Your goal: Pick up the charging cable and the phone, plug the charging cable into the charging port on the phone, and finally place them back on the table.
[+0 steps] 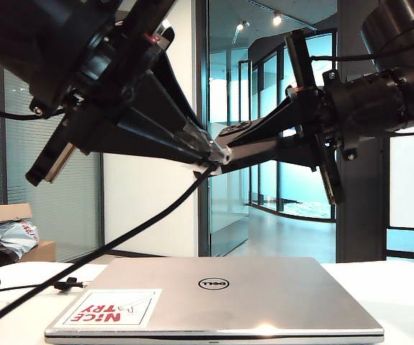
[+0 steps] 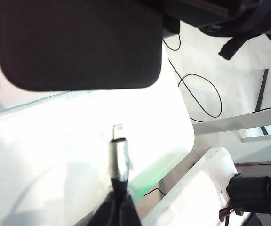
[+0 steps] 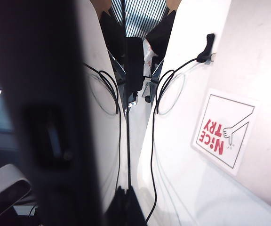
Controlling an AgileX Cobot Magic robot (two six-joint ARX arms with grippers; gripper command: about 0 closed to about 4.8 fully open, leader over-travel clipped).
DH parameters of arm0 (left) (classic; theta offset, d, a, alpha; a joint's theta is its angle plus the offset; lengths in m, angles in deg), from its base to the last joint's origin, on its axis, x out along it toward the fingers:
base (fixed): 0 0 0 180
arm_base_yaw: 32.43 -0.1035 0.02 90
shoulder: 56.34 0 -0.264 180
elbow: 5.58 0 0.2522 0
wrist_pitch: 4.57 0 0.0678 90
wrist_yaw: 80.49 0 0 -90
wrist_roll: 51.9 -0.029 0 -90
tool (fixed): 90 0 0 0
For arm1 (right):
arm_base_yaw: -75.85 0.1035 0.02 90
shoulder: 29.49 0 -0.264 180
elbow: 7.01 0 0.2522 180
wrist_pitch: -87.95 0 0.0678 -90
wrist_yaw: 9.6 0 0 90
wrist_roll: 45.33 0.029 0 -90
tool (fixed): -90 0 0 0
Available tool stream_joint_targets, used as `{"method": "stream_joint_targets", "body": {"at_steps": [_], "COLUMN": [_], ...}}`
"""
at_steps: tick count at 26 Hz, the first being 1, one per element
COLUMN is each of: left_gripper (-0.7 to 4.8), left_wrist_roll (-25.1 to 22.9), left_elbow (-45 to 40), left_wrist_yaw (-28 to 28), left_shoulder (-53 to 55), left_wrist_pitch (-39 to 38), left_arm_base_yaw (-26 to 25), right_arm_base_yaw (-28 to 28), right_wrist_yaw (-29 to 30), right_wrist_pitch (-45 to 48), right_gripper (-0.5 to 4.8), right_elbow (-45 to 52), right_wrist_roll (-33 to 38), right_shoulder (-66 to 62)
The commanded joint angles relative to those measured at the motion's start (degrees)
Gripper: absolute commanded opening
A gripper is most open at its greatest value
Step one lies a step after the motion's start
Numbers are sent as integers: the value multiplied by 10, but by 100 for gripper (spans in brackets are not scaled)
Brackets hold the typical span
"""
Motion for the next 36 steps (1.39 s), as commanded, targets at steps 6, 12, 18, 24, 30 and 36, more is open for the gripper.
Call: {"method": "stream_joint_targets", "body": {"at_steps": [6,12,18,24,30,36], "left_gripper": [-6,-6,-6,-6,-6,-6], "left_wrist_roll": [15,41,41,45,45,44], "left_elbow": [1,1,1,1,1,1], "left_wrist_yaw": [-2,-2,-2,-2,-1,-1], "left_shoulder": [-2,-2,-2,-2,-2,-2], "left_wrist_pitch": [12,12,12,12,19,35], "left_arm_base_yaw": [-1,-1,-1,-9,-21,-22], "right_arm_base_yaw": [-16,-16,2,2,2,2], "right_wrist_yaw": [5,4,-31,-16,-13,-23], "right_wrist_pitch": [36,97,124,162,183,185], "right_gripper": [-6,-6,-6,-6,-6,-6], "right_elbow": [-3,-3,19,38,52,60], "right_wrist_roll": [113,162,170,165,145,136], "right_shoulder": [6,6,6,6,6,6]}}
